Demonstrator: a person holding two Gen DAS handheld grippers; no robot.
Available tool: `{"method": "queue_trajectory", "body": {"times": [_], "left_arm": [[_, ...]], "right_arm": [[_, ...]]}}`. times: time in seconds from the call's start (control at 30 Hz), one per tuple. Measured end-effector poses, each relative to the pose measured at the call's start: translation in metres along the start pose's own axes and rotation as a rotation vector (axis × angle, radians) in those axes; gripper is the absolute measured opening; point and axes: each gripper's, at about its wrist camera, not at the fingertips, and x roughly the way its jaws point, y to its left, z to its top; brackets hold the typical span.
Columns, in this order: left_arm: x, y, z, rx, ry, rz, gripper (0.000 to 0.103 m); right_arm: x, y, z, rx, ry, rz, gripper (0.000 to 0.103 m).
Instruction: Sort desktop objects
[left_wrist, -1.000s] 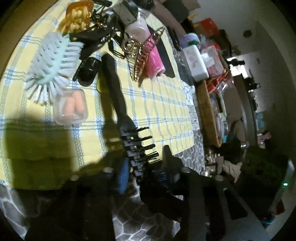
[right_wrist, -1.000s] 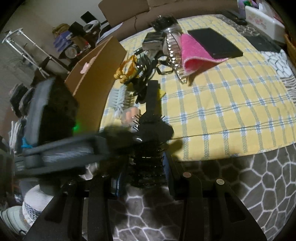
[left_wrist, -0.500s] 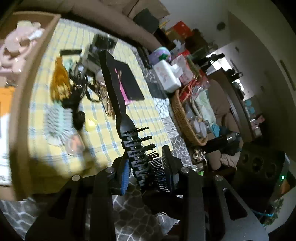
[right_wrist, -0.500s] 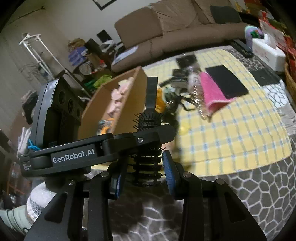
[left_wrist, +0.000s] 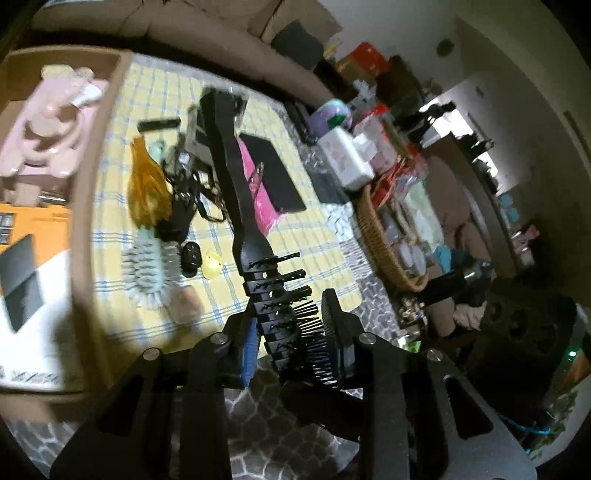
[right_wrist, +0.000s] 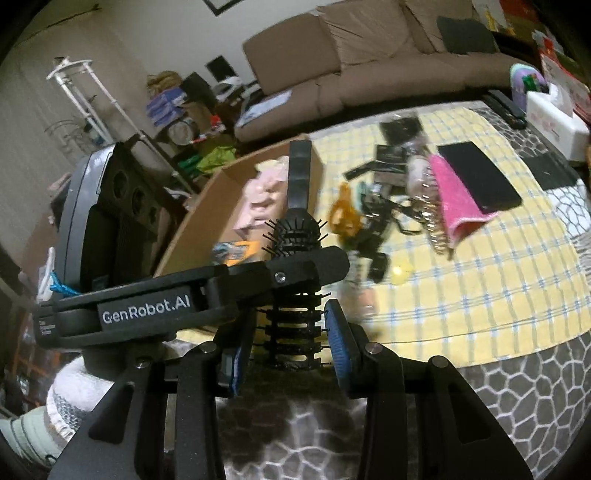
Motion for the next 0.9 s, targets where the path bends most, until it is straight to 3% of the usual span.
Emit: {"method": "queue_trajectory", "body": {"times": [0.23, 0.3, 0.37, 0.47, 0.6, 0.67, 0.7, 0.73, 0.9], "left_arm": [[0.080, 0.005, 0.001, -0.018, 0.087, 0.096, 0.032], [0.089, 0.009, 0.002, -0.015, 0.086, 0.130, 0.044], [0.090, 0.017, 0.002, -0.025, 0.066, 0.159, 0.069], [0.085, 0.022, 0.000, -0.027, 0.045, 0.186, 0.071], [0.071, 0.022, 0.006, -0.043, 0.005, 0.149, 0.071], [0.064, 0.019, 0.015, -0.044, -0.012, 0.122, 0.071], [0.062, 0.015, 0.020, -0.035, -0.018, 0.107, 0.071], [0.062, 0.012, 0.026, -0.030, -0.021, 0.099, 0.071], [0.070, 0.000, 0.054, -0.002, -0.018, 0.071, 0.074]], "right_arm": [[0.027, -0.066, 0.001, 0.077, 0.073, -0.062, 0.038], [0.036, -0.080, 0.000, 0.085, 0.095, -0.077, 0.038], [0.044, -0.092, 0.000, 0.080, 0.116, -0.098, 0.038], [0.055, -0.107, -0.001, 0.068, 0.148, -0.123, 0.038], [0.059, -0.119, -0.001, 0.066, 0.189, -0.099, 0.042], [0.042, -0.123, 0.004, 0.076, 0.142, -0.063, 0.058], [0.033, -0.124, 0.008, 0.077, 0.121, -0.067, 0.075], [0.022, -0.127, 0.014, 0.065, 0.087, -0.085, 0.081], [0.008, -0.161, 0.066, 0.022, 0.038, -0.261, 0.087]]}}
